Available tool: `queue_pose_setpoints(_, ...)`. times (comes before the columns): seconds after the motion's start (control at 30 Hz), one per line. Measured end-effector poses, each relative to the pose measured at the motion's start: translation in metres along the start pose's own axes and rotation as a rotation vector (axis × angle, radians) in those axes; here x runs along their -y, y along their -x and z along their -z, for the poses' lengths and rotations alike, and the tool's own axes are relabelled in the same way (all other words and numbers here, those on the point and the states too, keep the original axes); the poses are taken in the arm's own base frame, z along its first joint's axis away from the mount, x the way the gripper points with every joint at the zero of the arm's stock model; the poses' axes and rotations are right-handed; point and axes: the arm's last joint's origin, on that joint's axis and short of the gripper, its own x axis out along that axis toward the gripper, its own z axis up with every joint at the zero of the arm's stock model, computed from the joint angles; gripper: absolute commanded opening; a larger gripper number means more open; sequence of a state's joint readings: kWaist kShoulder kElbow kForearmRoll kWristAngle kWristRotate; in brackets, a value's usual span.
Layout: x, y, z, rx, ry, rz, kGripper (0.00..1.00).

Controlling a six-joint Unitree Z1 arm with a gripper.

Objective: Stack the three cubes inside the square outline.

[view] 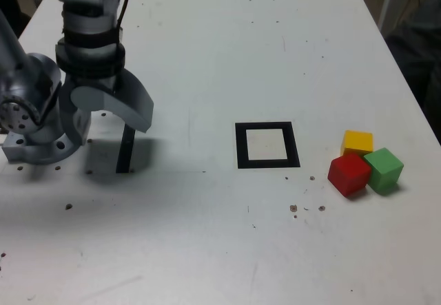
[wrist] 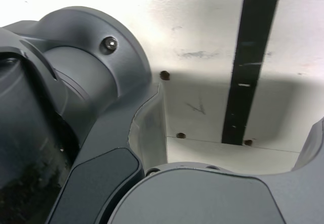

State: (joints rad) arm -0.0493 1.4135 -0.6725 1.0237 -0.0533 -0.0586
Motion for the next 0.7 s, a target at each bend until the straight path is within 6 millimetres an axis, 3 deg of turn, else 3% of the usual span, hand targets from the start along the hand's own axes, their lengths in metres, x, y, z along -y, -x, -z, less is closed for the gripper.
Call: queue_pose_setpoints(0.7,-0.002,0.014,-0.011,0.026,-0.044,-0.070,0.98)
